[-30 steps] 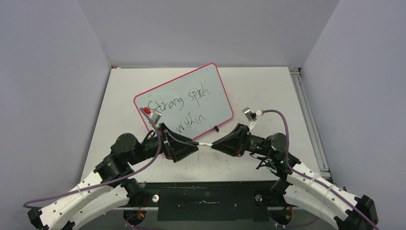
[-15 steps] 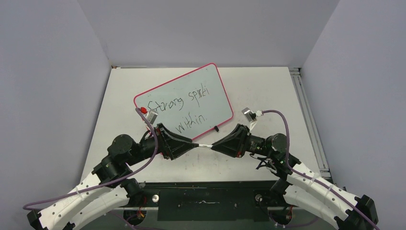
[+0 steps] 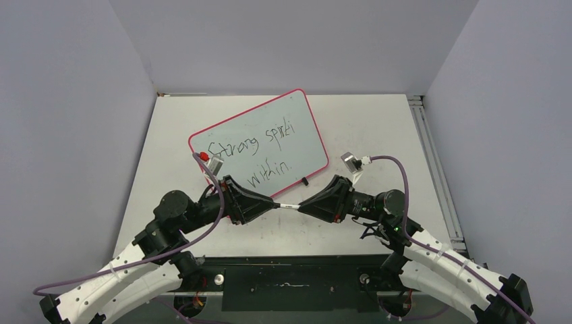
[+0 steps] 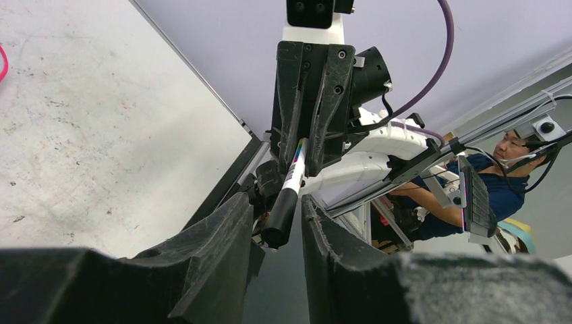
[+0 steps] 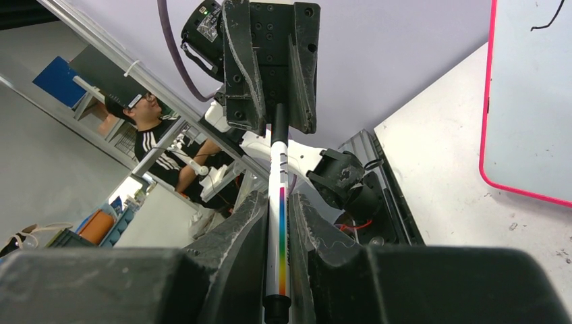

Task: Write a sentence on the whiteboard
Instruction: Move the pen cap to the whiteboard marker.

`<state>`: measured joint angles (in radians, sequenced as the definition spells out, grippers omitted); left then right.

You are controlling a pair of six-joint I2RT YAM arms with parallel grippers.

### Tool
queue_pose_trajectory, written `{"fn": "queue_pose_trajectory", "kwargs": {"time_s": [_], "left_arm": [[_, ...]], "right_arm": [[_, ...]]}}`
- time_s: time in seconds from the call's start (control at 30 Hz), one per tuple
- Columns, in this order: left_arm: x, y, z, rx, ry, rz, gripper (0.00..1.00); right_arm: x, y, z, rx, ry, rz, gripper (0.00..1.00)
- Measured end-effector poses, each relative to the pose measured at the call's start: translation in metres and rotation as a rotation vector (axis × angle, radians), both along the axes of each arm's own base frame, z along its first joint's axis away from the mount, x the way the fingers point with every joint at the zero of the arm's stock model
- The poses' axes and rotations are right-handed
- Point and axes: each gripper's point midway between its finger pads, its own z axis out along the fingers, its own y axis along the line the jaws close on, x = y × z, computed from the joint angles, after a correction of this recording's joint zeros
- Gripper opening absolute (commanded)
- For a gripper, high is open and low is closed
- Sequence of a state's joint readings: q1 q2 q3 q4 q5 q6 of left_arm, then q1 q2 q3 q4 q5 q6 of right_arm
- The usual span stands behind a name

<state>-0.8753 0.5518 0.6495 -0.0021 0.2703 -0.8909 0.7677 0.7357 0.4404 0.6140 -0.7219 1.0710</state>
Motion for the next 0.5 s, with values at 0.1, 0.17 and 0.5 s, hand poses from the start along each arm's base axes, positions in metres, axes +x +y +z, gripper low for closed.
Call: {"fn": "queue_pose_trajectory", "kwargs": {"time_s": [0.1,0.17,0.5], "left_arm": [[0.0,0.0001,0.001,-0.003,-0.003,0.0,0.31],[-0.0004,0.0005,0.0015,-0.005,-0.005,0.0,0.31],[-0.0024,0.001,0.0012,-0.001,-0.011,-0.008,0.03]], "right_arm": [[-0.0001,0.0,0.0,0.0,0.0,0.0,0.05],[-0.0002,0.0001,0.0,0.0,0.0,0.001,0.05],[-0.0017,0.0007,-0.0035,-0.004,0.005,0.006,0.05]]}}
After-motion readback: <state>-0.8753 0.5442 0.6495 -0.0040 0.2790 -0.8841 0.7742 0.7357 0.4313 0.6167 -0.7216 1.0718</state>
